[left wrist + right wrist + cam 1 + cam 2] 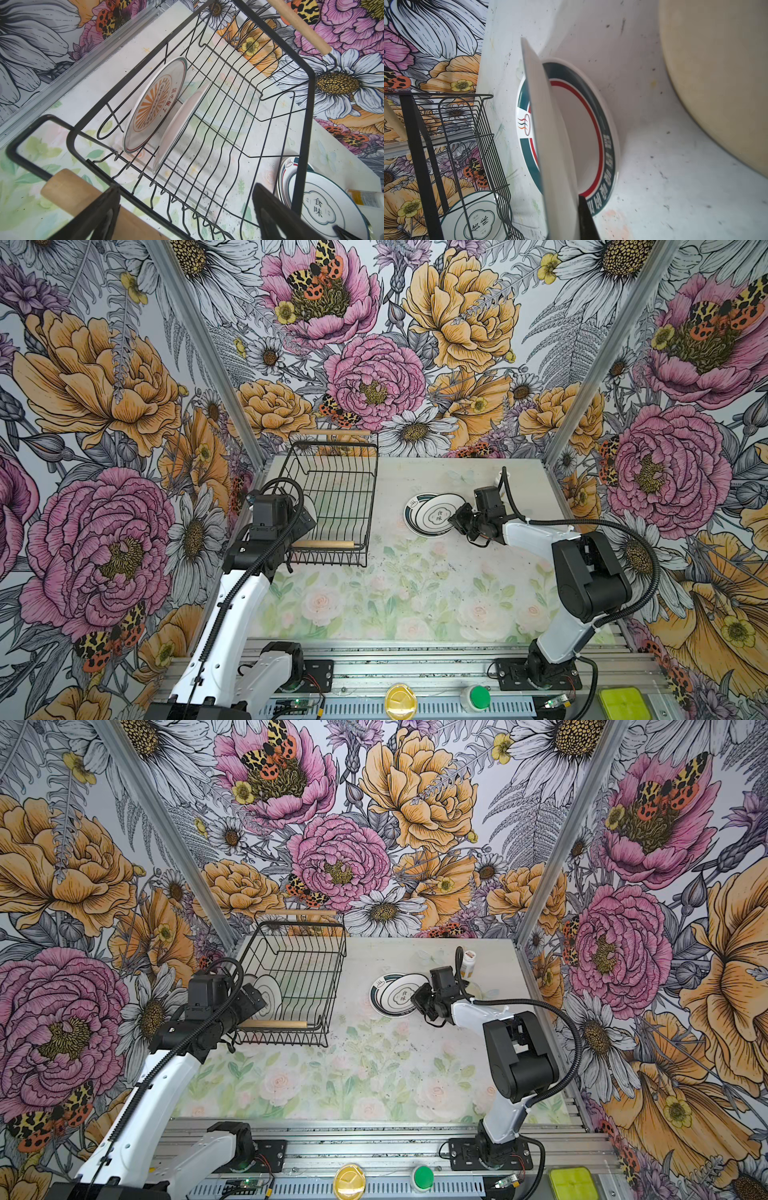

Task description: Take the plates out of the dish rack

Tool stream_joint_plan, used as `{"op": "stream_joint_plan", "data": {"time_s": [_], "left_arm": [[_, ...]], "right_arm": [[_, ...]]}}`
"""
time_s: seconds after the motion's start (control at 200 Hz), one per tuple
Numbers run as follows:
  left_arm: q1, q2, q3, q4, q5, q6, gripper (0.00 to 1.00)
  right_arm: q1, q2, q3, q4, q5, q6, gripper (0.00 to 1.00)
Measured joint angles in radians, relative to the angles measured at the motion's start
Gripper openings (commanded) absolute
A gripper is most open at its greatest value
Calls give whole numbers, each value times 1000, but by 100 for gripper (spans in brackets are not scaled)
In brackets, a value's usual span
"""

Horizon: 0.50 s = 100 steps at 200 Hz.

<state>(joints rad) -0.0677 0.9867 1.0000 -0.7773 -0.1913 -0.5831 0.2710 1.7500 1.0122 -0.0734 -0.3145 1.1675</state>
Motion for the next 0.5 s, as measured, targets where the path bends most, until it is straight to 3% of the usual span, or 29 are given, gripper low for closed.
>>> {"op": "stream_joint_plan", "data": {"time_s": [0.26, 0.5], "left_arm": [[0, 7, -1, 19, 24, 0, 99], [0, 14, -10, 27, 32, 2, 99]], "right_arm": [[19, 55, 30, 36, -17, 32, 0], [23, 79, 57, 41, -25, 40, 15]]}}
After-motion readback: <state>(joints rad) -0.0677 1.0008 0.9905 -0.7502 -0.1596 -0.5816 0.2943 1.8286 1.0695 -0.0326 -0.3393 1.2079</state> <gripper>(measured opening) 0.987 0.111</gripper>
